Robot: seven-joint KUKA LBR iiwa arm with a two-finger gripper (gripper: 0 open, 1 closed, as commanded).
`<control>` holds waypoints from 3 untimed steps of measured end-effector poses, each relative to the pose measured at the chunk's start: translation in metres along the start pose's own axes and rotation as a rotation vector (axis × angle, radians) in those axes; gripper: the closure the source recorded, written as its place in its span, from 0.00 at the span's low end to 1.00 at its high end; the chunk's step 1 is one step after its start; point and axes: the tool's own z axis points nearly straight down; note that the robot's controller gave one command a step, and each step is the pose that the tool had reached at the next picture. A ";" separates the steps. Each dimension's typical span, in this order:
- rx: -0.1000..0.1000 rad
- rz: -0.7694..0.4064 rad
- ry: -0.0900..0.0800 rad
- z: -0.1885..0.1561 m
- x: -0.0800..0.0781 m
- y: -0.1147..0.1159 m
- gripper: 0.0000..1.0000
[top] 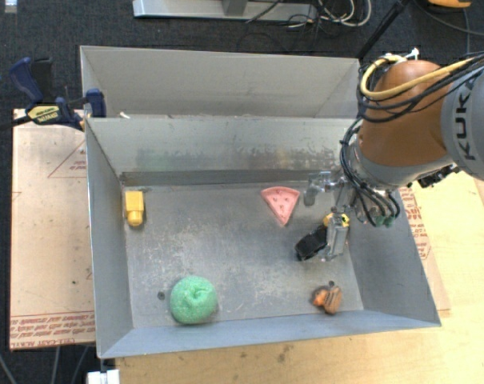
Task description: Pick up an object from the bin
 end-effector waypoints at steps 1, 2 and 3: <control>0.001 -0.002 -0.008 -0.005 -0.001 0.000 0.00; 0.001 -0.176 -0.010 0.049 -0.001 -0.013 0.00; 0.001 -0.413 -0.005 0.064 0.003 -0.022 0.00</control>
Offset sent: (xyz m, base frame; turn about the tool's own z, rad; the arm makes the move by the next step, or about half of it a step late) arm -0.0012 -0.0326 -0.1245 -0.4145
